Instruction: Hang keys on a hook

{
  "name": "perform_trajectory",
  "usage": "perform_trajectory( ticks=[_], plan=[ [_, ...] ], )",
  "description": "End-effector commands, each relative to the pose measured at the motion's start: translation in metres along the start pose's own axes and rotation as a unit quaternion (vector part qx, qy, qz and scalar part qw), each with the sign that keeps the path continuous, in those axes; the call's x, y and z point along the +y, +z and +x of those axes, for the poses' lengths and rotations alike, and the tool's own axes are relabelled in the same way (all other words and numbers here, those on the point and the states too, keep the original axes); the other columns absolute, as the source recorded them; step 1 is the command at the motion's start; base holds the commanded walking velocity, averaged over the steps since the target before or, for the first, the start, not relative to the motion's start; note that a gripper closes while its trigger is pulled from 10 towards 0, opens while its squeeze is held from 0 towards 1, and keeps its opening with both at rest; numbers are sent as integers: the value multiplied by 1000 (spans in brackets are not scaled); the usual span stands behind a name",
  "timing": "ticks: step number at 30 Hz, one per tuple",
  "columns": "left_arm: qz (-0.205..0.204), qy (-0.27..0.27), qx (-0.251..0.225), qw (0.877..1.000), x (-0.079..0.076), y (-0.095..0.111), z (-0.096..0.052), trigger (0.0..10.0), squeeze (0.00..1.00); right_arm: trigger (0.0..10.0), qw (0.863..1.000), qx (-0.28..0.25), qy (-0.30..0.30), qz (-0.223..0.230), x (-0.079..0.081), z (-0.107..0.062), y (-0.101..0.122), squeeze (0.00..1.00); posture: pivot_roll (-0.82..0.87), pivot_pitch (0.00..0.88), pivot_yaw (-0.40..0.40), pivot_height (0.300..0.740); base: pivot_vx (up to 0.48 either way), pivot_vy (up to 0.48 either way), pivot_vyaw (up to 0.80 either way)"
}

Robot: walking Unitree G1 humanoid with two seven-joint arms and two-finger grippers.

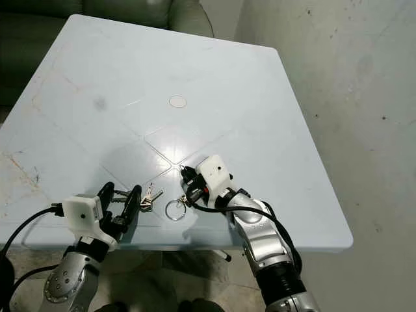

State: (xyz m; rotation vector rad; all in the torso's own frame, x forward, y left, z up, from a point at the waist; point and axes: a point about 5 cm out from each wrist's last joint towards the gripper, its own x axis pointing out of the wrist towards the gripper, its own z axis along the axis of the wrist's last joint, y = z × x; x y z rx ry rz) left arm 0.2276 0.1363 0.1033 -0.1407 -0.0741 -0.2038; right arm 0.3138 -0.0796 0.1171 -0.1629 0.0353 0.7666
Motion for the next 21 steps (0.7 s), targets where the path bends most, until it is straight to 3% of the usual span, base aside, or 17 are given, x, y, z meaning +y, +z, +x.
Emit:
perform_trajectory(
  ticks=[1, 6, 7, 8, 10, 11, 12, 16, 21],
  plan=[
    [-8, 2, -2, 1000, -3, 2, 2, 10000, 0, 0, 1000, -19, -20, 13, -9, -3, 7, 0, -83, 169, -179, 740, 0, 0, 0],
    [-27, 27, -29, 999, 4, 14, 15, 10000, 0, 0, 993, -89, -36, 76, -20, -3, 25, 0, -85, 162, -172, 740, 0, 0, 0],
    [-29, 31, -37, 998, 6, 18, 19, 10000, 0, 667, 989, -105, -43, 93, -24, -3, 29, 0, -86, 153, -165, 740, 0, 0, 0],
    [-32, 31, -41, 998, 7, 20, 21, 10000, 0, 667, 988, -109, -48, 99, -25, -3, 31, 0, -86, 153, -165, 740, 0, 0, 0],
    [-31, 33, -53, 998, 9, 26, 27, 10000, 0, 7765, 983, -131, -67, 111, -32, -3, 37, 0, -90, 147, -157, 740, 0, 0, 0],
    [-31, 33, -53, 998, 9, 26, 27, 10000, 0, 7765, 983, -131, -67, 111, -32, -3, 37, 0, -90, 147, -157, 740, 0, 0, 0],
    [-30, 34, -68, 997, 13, 35, 35, 10000, 0, 10000, 976, -161, -79, 127, -39, -4, 45, 0, -93, 137, -148, 740, 0, 0, 0],
    [-24, 38, -90, 995, 20, 49, 47, 10000, 0, 10000, 965, -190, -104, 146, -49, -7, 54, 0, -98, 128, -140, 740, 0, 0, 0],
    [4, 60, -114, 992, 35, 71, 65, 10000, 0, 10000, 956, -221, -140, 129, -61, -13, 64, 0, -114, 107, -117, 740, 0, 0, 0]
  ],
)
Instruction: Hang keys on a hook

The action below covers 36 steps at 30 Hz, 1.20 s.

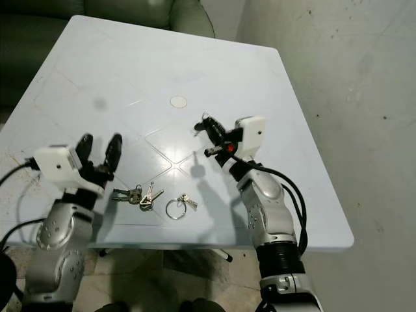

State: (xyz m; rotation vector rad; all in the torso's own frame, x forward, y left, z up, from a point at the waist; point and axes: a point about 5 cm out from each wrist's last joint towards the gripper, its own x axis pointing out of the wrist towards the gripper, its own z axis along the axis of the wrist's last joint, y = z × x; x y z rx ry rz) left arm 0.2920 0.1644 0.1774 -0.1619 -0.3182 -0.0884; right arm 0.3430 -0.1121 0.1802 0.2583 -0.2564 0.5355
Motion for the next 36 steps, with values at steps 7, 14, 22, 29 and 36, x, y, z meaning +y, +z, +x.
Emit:
perform_trajectory(
  ticks=[7, 14, 22, 29, 36],
  plan=[
    [16, 35, 11, 999, 18, 4, 7, 10000, 0, 10000, 996, -44, -55, -47, -18, -7, 19, 0, -129, 98, -101, 740, 0, 0, 0],
    [55, 55, 39, 996, 35, 4, -1, 10000, 0, 10000, 991, -57, -102, -72, -35, -30, 24, 0, -167, 67, -57, 740, 0, 0, 0],
    [57, 70, 46, 995, 48, 7, -4, 10000, 0, 10000, 984, -19, -149, -96, -39, -43, 13, 0, -176, 47, -56, 740, 0, 0, 0],
    [63, 76, 70, 993, 52, -4, 1, 10000, 0, 10000, 981, 4, -167, -101, -44, -41, 6, 0, -177, 34, -55, 740, 0, 0, -657],
    [60, 81, 59, 993, 54, 0, 4, 10000, 0, 10000, 978, 10, -168, -121, -45, -38, 9, 0, -175, 25, -61, 740, 0, 0, -748]
  ],
)
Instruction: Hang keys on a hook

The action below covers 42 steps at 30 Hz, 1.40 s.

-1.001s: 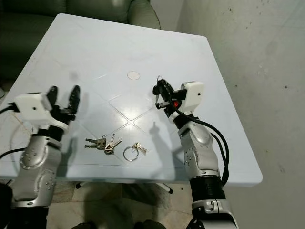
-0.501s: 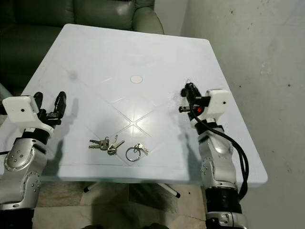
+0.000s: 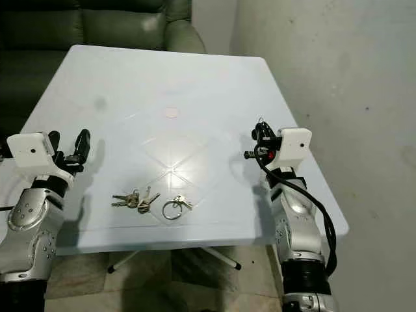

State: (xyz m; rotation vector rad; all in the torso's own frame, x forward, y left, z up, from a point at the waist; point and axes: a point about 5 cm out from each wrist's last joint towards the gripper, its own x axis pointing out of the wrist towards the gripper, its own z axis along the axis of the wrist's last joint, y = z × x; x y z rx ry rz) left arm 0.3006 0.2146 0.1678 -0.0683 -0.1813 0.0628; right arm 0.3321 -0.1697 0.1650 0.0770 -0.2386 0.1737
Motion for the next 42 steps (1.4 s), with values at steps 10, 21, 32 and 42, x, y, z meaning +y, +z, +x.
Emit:
perform_trajectory(
  ticks=[10, 21, 32, 42],
  plan=[
    [3, 18, -8, 1000, 4, 1, 2, 10000, 0, 10000, 1000, 3, 11, -17, 6, 4, -1, 0, -162, 20, -79, 740, 0, 0, -756],
    [5, 27, -14, 1000, 5, 3, 2, 10000, 0, 10000, 1000, 5, 22, -22, 14, 8, -3, 0, -148, 23, -84, 740, 0, 0, -759],
    [-15, 29, -23, 999, 8, 8, 1, 10000, 0, 10000, 999, 4, 24, -26, 19, 10, -3, 0, -145, 38, -85, 740, 0, 0, -759],
    [-14, 40, -23, 999, 10, 8, 0, 10000, 0, 10000, 999, 5, 28, -27, 20, 11, -2, 0, -143, 49, -93, 740, 0, 179, -757]
  ],
)
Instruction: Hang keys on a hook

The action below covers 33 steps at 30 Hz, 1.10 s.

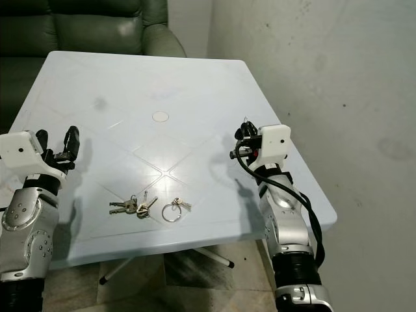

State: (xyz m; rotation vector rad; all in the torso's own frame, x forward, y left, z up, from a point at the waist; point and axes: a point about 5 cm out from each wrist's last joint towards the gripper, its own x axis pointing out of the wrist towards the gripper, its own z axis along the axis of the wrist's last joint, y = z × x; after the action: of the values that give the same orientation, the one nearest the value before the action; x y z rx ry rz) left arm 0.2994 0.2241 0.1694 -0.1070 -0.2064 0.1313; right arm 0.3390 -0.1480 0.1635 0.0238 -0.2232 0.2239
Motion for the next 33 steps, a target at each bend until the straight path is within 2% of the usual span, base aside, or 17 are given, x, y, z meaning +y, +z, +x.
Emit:
perform_trajectory(
  ticks=[1, 18, 24, 27, 29, 31, 33],
  plan=[
    [-2, 7, -8, 1000, 0, 5, 0, 10000, 0, 10000, 1000, -6, 0, -4, 0, 1, 3, 0, -143, 49, -93, 740, 0, 0, -763],
    [-2, 6, -2, 1000, -1, 4, 1, 10000, 0, 10000, 1000, -2, -3, -7, -2, -1, 2, 0, -153, 55, -93, 740, 0, 0, -763],
    [25, -15, -7, 1000, -5, 6, 1, 10000, 0, 10000, 1000, -1, -4, -8, -2, -1, 2, 0, -155, 56, -91, 740, 0, 0, -763],
    [27, -20, -10, 999, -6, 7, 1, 10000, 0, 10000, 1000, -2, -4, -7, -1, -1, 2, 0, -156, 56, -89, 740, 0, -480, -763],
    [18, -18, -11, 1000, -7, 6, 1, 10000, 0, 10000, 1000, -1, -4, -7, -1, -2, 2, 0, -157, 56, -88, 740, 0, -480, -763],
    [-17, -9, -14, 1000, -6, 7, 1, 10000, 0, 10000, 1000, -1, -4, -7, -1, -2, 2, 0, -159, 59, -87, 740, 0, 0, -763],
    [-6, -5, -9, 1000, -5, 7, 2, 10000, 0, 10000, 1000, 1, -5, -8, -2, -3, 1, 0, -158, 60, -88, 740, 0, 0, -763]
  ],
)
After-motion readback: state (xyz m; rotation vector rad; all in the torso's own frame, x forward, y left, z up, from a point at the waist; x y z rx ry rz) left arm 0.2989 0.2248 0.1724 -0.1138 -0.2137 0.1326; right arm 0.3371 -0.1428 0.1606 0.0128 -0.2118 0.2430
